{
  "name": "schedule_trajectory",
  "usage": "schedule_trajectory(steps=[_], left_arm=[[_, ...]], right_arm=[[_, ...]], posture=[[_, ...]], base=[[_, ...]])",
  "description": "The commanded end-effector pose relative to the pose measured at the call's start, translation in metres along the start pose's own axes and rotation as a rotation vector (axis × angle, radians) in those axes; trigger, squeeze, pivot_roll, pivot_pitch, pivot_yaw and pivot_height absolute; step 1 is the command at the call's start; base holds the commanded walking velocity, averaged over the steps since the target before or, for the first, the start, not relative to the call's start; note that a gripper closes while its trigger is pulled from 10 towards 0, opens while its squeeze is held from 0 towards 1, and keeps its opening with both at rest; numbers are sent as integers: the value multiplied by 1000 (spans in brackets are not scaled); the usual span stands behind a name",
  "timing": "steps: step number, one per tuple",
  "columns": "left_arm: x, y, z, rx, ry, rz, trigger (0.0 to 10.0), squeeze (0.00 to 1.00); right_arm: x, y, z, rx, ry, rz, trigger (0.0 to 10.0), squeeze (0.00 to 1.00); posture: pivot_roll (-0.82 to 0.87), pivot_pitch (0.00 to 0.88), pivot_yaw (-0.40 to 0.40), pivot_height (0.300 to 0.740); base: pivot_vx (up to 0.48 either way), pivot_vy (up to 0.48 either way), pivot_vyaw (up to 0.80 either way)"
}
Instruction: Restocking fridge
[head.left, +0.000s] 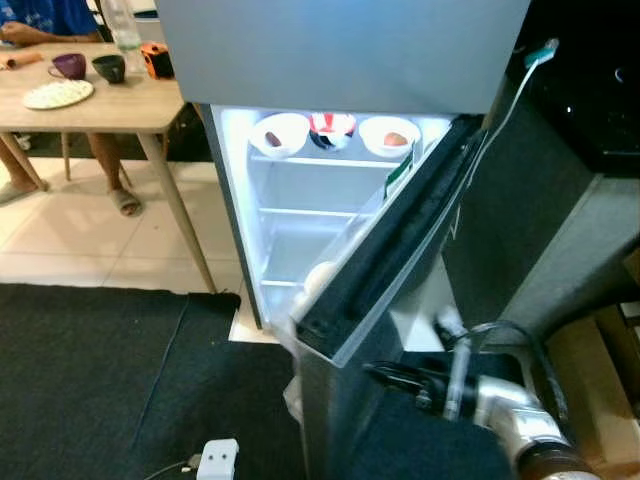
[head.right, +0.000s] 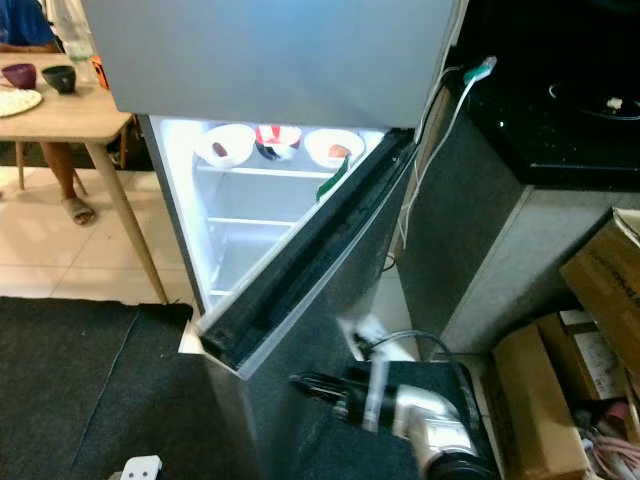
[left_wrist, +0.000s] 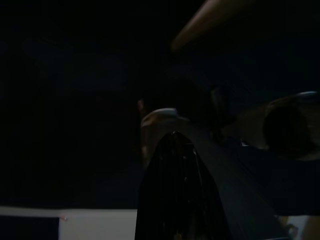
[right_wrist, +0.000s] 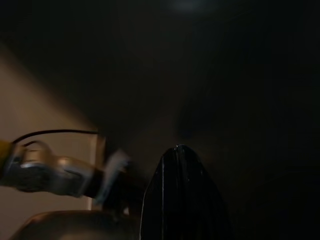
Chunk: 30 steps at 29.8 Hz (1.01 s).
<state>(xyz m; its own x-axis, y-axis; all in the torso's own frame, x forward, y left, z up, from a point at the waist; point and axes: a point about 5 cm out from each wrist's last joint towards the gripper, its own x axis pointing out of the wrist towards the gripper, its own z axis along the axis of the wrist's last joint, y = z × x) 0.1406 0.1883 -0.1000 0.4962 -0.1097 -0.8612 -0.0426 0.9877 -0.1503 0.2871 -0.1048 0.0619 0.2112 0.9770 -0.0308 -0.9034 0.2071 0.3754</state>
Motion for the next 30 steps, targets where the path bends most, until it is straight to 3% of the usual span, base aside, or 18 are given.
schedule_trajectory(steps=[1,3,4,5,8,11,14,17,19,22,27,30], left_arm=[[-1,0,-9,-8,29,0,10000,0],[-2,-1,-11,-13,31,1,10000,0],[-2,-1,-11,-13,31,1,10000,0],[-2,-1,-12,-16,32,2,10000,0],[-2,-1,-13,-19,33,3,10000,0],[-2,-1,-15,-29,34,8,10000,0],[-2,-1,-15,-31,35,9,10000,0],[-3,0,-17,-35,37,13,10000,0],[-3,1,-18,-36,36,15,10000,0],[-3,1,-16,-38,30,17,10000,0],[-3,2,-13,-38,23,17,10000,0],[-2,0,-13,-35,24,18,10000,0]], right_arm=[[10,0,19,-88,5,36,10000,0],[35,-4,48,-223,-3,26,10000,0],[35,-4,48,-223,-3,26,10000,0],[48,-9,64,-324,12,-35,10000,0],[55,-11,78,-381,5,-85,10000,0],[71,-15,112,-511,9,-201,10000,0],[75,-16,122,-574,32,-240,10000,0],[83,-22,158,-745,70,-443,10000,0],[84,-24,171,-795,72,-512,10000,0],[86,-23,170,-869,132,-494,10000,0],[80,-29,157,-842,174,-518,10000,0],[63,-41,120,-748,269,-550,10000,0]], posture=[[-91,59,-22,740],[-82,65,-26,740],[-82,65,-26,740],[-79,66,-27,740],[-72,68,-33,740],[-57,70,-39,740],[-52,68,-40,740],[-47,65,-41,740],[-41,59,-42,740],[-36,55,-43,740],[-40,52,-45,740],[-45,46,-47,740]], base=[[0,0,0],[0,0,0],[0,0,0],[0,0,0],[0,0,0],[0,0,0],[0,0,0],[0,0,0],[0,0,0],[0,0,0],[0,0,0],[0,0,0]])
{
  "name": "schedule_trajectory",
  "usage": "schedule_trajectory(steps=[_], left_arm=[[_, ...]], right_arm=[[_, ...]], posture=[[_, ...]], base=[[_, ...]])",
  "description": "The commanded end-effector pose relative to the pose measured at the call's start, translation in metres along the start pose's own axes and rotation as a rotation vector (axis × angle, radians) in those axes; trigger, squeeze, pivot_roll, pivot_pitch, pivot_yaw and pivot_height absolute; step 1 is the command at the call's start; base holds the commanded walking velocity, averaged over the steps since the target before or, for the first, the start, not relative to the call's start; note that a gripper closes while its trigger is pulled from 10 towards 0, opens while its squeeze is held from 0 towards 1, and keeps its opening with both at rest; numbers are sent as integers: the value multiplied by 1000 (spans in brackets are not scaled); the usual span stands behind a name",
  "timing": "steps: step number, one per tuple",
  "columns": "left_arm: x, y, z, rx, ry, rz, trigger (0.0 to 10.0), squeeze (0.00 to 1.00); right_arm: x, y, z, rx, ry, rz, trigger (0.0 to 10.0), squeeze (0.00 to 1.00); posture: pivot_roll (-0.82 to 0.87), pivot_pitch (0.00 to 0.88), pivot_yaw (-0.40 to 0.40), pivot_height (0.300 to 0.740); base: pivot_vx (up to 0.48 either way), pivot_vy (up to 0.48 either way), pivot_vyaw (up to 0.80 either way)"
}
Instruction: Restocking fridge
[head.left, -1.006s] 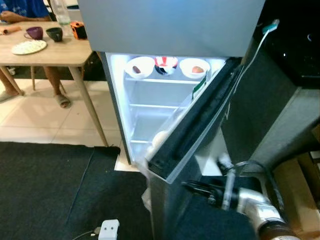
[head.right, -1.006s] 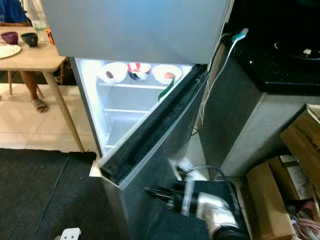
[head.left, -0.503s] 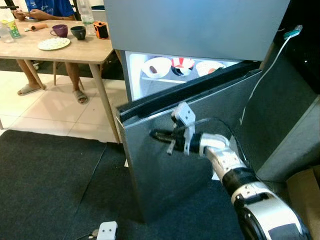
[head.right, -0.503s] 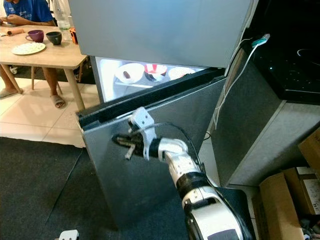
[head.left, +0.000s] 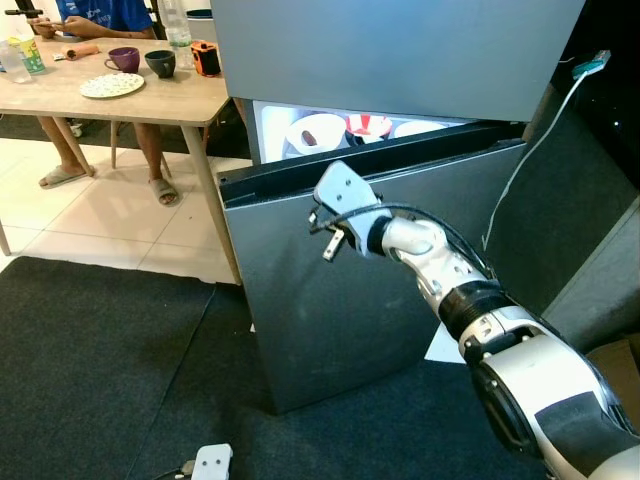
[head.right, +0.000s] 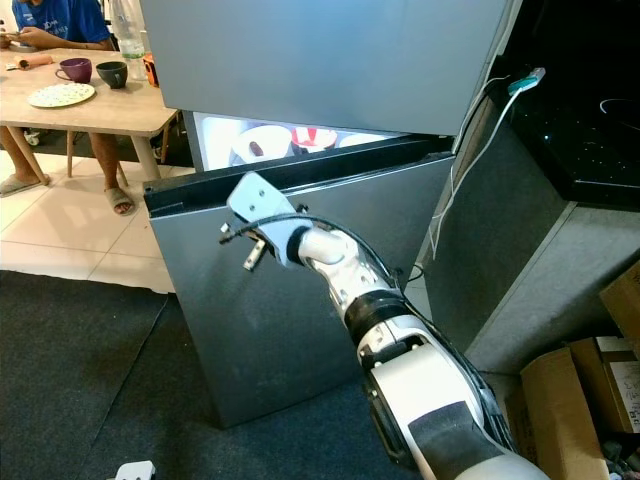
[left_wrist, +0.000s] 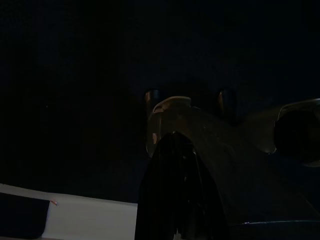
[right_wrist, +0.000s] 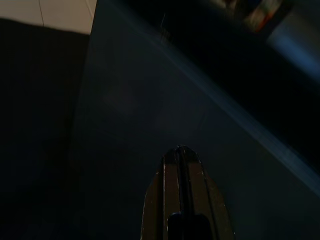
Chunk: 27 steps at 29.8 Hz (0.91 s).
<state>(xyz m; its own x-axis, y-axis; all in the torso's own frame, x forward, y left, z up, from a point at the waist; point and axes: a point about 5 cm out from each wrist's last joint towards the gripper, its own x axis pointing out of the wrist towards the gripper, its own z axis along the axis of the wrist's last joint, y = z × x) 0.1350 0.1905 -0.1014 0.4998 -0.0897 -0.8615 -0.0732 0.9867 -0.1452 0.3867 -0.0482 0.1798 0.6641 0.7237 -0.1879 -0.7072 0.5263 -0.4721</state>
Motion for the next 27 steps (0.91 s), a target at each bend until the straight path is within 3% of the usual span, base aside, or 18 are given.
schedule_trajectory(steps=[1,2,3,4,5,6,7,8,10,11,13,14,17,19,21,22,25,27], left_arm=[[-1,-2,-8,-12,31,0,10000,0],[0,-3,-8,-15,32,1,10000,0],[0,-3,-8,-15,32,1,10000,0],[0,-4,-9,-22,34,0,10000,0],[0,-4,-9,-22,34,0,10000,0],[0,-5,-9,-28,34,1,10000,0],[0,-5,-8,-33,32,-1,10000,0],[0,-5,-8,-33,32,-1,10000,0],[1,-5,-6,-30,26,0,10000,0],[1,-5,-6,-30,26,0,10000,0],[1,-6,-4,-18,22,-4,10000,0],[1,-6,-4,-18,22,-4,10000,0],[1,-5,-3,17,29,-4,10000,0],[1,-5,-3,24,31,-3,10000,0],[1,-5,-5,37,41,-6,10000,0],[1,-5,-5,37,41,-6,10000,0],[0,-3,-6,43,46,-5,10000,0],[0,-3,-6,46,47,-6,10000,0]], right_arm=[[-10,16,-39,46,132,30,10000,0],[-15,22,-54,64,177,38,10000,0],[-15,22,-54,64,177,38,10000,0],[-33,43,-94,139,304,55,10000,0],[-33,43,-94,139,304,55,10000,0],[-45,52,-113,168,376,51,10000,0],[-67,68,-145,224,504,25,10000,0],[-67,68,-145,224,504,25,10000,0],[-93,86,-175,302,632,-11,10000,0],[-93,86,-175,302,632,-11,10000,0],[-128,109,-205,381,782,-52,10000,0],[-128,109,-205,381,782,-52,10000,0],[-175,141,-235,466,963,-96,10000,0],[-185,148,-239,480,998,-102,10000,0],[-221,171,-253,530,1119,-145,10000,0],[-221,171,-253,530,1119,-145,10000,0],[-247,194,-260,550,1204,-144,10000,0],[-251,201,-260,570,1217,-154,10000,0]], posture=[[-45,46,-47,740],[-46,44,-48,740],[-46,44,-48,740],[-47,42,-50,740],[-47,42,-50,740],[-50,39,-52,740],[-51,36,-53,740],[-51,36,-53,740],[-51,36,-53,740],[-51,36,-53,740],[-52,36,-53,740],[-52,36,-53,740],[-51,38,-50,740],[-51,38,-50,740],[-54,40,-48,740],[-54,40,-48,740],[-62,43,-38,740],[-69,43,-32,740]], base=[[0,0,0],[0,0,0],[0,0,0],[0,0,0],[0,0,0],[0,0,0],[0,0,0],[0,0,0],[0,0,0],[0,0,0],[0,0,0],[0,0,0],[0,0,0],[0,0,0],[349,0,0],[349,0,0],[367,0,0],[379,0,0]])
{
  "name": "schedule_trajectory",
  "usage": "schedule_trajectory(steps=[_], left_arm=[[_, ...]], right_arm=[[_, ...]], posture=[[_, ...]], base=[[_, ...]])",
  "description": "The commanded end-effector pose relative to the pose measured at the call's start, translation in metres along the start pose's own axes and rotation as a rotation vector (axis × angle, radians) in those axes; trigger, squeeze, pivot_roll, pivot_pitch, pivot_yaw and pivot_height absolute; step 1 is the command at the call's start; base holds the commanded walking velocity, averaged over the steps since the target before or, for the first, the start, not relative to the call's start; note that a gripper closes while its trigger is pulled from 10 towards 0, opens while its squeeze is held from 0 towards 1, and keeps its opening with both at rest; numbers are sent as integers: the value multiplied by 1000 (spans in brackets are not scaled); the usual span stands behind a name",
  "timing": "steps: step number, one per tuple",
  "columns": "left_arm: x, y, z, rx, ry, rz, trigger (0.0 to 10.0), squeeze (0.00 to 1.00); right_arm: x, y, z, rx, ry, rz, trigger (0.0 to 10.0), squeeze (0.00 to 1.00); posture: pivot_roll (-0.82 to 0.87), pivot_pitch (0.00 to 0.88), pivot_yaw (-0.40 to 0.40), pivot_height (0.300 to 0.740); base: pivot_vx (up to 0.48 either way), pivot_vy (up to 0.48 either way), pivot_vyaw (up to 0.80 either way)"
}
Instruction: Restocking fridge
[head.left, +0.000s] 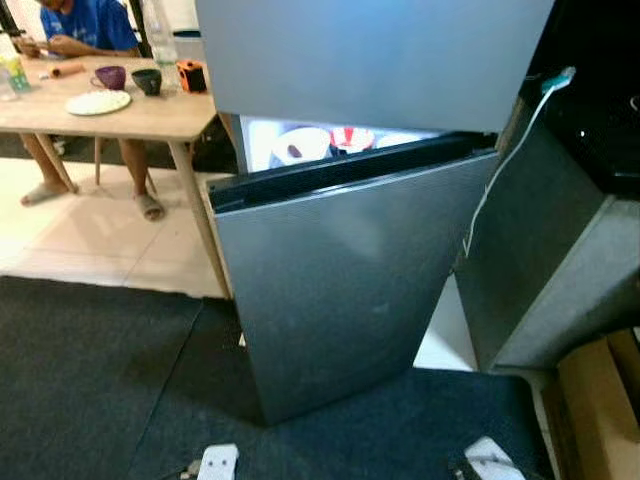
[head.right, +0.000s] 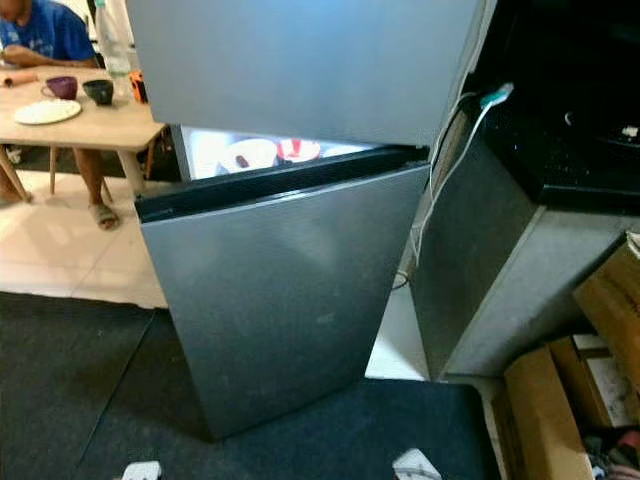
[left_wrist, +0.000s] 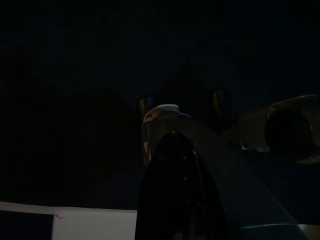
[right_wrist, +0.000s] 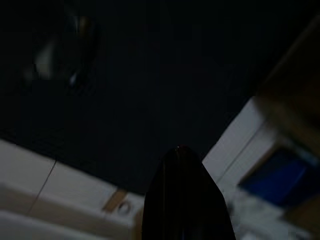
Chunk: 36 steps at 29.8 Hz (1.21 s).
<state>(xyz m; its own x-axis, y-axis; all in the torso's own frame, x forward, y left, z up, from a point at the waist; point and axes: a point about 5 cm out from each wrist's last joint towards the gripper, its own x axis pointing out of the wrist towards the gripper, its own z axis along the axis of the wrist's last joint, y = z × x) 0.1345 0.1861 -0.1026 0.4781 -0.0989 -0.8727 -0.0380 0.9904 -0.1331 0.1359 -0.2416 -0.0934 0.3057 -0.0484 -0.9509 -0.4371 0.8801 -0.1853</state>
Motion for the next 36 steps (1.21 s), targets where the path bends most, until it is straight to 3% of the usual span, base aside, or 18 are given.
schedule_trajectory(steps=[1,14,19,25,32,36], left_arm=[[-1,1,-4,13,24,-2,10000,0],[0,1,-3,26,27,-4,10000,0],[-1,2,-4,23,31,4,10000,0],[-1,4,-4,-1,26,23,10000,0],[-1,4,-4,11,28,21,10000,0],[-1,4,-4,10,29,19,10000,0]], right_arm=[[0,-1,5,36,-21,-21,10000,0],[0,0,15,78,-82,-3,10000,0],[0,0,17,66,-89,-6,10000,0],[0,-1,17,88,-95,-16,10000,0],[-1,2,27,173,-201,40,10000,0],[-5,-4,48,223,-332,74,10000,0]], posture=[[-73,43,-30,740],[-74,40,-29,740],[-76,38,-27,740],[-75,38,-29,740],[-75,38,-29,740],[-73,38,-26,740]], base=[[386,0,0],[385,0,0],[379,0,780],[44,0,0],[0,0,0],[0,0,0]])
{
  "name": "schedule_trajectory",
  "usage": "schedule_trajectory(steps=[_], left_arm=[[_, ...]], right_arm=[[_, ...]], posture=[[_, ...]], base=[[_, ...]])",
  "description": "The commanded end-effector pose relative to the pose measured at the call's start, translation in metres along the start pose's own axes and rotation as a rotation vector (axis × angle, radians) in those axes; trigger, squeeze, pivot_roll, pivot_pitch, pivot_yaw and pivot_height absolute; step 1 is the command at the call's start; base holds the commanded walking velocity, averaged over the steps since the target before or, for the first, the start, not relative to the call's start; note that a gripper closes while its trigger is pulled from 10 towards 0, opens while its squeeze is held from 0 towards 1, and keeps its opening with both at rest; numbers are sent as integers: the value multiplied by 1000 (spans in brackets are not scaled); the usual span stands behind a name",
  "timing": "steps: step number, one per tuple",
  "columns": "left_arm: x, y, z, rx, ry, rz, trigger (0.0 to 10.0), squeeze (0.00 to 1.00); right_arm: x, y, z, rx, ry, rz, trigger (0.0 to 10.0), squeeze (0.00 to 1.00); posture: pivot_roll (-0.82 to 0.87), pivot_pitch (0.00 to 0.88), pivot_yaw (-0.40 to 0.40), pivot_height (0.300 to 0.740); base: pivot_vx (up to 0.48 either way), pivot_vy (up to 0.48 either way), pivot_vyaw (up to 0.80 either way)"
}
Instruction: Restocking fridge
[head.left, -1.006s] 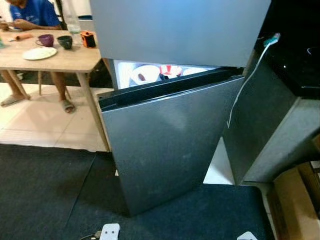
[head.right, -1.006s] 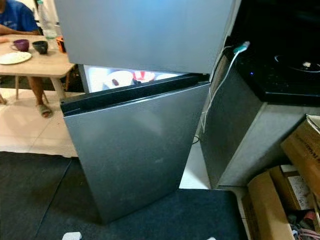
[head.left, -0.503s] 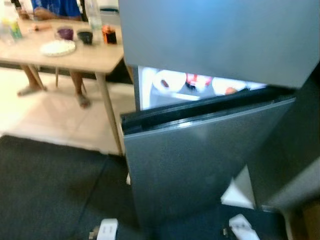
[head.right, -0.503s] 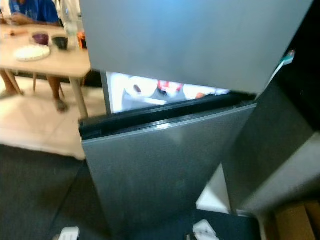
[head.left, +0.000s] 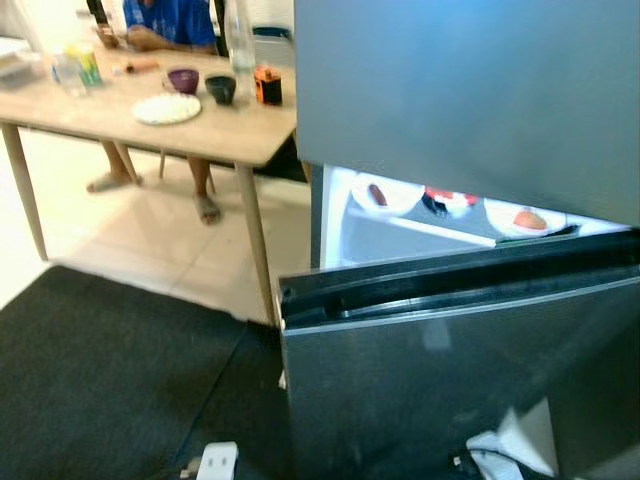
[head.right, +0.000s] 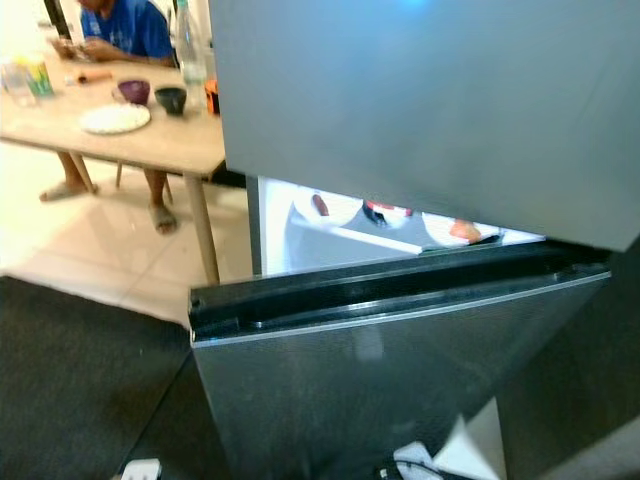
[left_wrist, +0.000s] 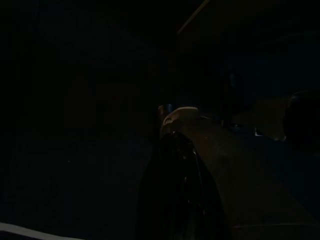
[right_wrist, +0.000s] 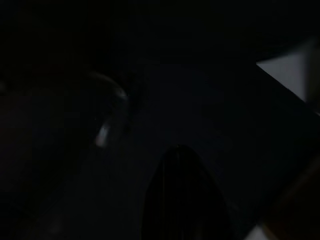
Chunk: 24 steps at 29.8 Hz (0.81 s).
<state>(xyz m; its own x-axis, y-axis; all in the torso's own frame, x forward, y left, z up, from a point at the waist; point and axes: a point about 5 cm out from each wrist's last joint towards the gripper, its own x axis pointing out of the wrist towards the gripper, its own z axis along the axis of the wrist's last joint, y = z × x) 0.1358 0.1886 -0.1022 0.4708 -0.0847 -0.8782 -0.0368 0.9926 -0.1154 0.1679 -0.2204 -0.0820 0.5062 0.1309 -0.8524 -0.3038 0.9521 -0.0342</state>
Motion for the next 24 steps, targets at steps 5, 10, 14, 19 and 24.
schedule_trajectory(steps=[5,10,14,19,24], left_arm=[[-1,2,-6,5,22,2,10000,0],[-1,2,-6,7,22,1,10000,0],[-1,2,-6,7,21,0,10000,0],[-1,2,-6,7,21,-3,10000,0],[-1,1,-6,9,22,-5,10000,0]], right_arm=[[-3,-15,54,103,-262,102,10000,0],[-6,-10,81,83,-359,314,10000,0],[-10,-5,95,35,-385,457,10000,0],[-19,2,118,-95,-409,705,10000,0],[-27,8,146,-208,-466,795,10000,0]], posture=[[-73,38,-26,740],[-77,35,-25,740],[-77,35,-25,740],[-75,34,-28,740],[-75,34,-28,740]], base=[[0,0,0],[0,0,0],[0,0,0],[0,0,0],[0,0,0]])
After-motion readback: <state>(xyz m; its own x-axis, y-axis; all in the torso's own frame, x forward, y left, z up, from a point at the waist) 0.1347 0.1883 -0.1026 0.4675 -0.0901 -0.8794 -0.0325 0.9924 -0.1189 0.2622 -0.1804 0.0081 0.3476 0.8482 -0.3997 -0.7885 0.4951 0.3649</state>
